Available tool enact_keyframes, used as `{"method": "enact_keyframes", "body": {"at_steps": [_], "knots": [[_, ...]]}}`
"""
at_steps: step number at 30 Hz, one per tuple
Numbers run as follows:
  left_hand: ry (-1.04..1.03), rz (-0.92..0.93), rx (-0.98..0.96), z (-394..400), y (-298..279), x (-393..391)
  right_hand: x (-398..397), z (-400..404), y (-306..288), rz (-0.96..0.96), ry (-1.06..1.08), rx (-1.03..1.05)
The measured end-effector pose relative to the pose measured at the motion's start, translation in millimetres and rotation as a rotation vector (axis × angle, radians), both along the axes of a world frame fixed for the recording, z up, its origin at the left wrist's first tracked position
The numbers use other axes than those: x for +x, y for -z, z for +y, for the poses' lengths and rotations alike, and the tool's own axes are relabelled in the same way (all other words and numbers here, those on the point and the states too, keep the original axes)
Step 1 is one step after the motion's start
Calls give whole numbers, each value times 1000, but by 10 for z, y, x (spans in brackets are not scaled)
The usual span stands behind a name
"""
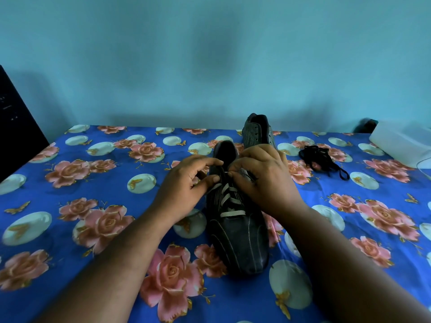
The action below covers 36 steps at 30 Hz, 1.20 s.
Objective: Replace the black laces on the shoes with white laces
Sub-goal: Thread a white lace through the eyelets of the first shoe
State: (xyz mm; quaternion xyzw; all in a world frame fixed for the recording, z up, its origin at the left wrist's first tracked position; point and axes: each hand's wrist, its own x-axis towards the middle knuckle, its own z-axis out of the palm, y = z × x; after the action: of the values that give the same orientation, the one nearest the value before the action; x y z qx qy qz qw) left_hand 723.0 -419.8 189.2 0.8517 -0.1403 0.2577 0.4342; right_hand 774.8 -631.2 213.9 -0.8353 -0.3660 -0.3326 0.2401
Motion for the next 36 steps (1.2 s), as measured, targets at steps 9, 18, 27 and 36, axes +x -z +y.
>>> {"method": "enact_keyframes", "body": {"at_steps": [9,18,27,36], "knots": [[6,-1,-17,-1,7,-31,14,98,117,337,-87,141],[-55,-100,-62,-12,2,-50,37,121,124,469,-167,206],[0,172,-237,23,-61,-100,179,-125,116,455,-294,130],[-118,216,-1021,228,-262,-60,226,-243,78,502,-337,155]]}}
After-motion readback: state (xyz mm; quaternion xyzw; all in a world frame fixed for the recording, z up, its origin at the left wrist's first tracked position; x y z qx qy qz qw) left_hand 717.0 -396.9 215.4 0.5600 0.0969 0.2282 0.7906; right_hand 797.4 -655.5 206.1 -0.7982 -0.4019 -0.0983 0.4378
